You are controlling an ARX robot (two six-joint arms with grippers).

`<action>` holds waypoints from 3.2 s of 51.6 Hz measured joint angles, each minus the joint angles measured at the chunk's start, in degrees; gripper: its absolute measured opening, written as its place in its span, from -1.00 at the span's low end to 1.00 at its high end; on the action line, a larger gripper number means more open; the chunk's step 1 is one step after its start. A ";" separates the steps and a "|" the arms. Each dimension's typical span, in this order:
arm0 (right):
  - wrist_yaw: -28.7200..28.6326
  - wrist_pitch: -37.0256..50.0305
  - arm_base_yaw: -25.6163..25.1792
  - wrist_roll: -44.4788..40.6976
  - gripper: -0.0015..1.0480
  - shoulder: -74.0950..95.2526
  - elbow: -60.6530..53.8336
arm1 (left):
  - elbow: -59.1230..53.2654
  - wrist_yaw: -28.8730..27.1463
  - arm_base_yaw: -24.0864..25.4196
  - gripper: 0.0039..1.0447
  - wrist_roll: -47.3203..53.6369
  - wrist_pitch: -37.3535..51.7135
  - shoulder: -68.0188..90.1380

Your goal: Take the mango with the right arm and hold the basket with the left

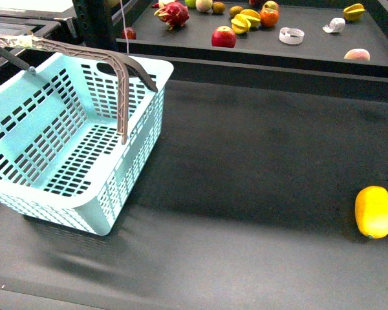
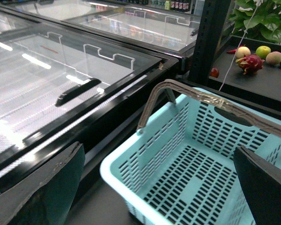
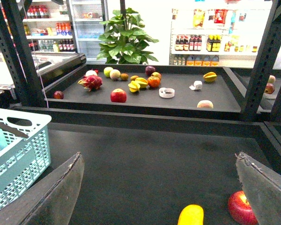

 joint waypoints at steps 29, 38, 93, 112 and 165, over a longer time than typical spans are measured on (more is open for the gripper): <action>0.02 0.00 0.00 0.00 0.85 0.00 0.00 | 32.06 14.62 2.40 0.89 -31.17 -7.08 38.40; 0.02 0.00 0.00 0.00 0.85 -0.02 0.00 | 40.46 18.64 2.45 0.89 -36.79 -9.79 45.77; 0.02 0.00 0.00 0.00 0.85 0.00 0.00 | 61.86 23.45 10.73 -0.25 -50.75 -13.66 62.99; 0.02 0.00 0.00 0.00 0.85 -0.02 0.00 | 58.38 26.93 7.67 -0.82 -47.36 -13.07 59.12; 0.02 0.00 0.00 0.00 0.85 -0.02 0.00 | 27.71 35.15 -15.85 -0.83 -14.23 5.03 30.21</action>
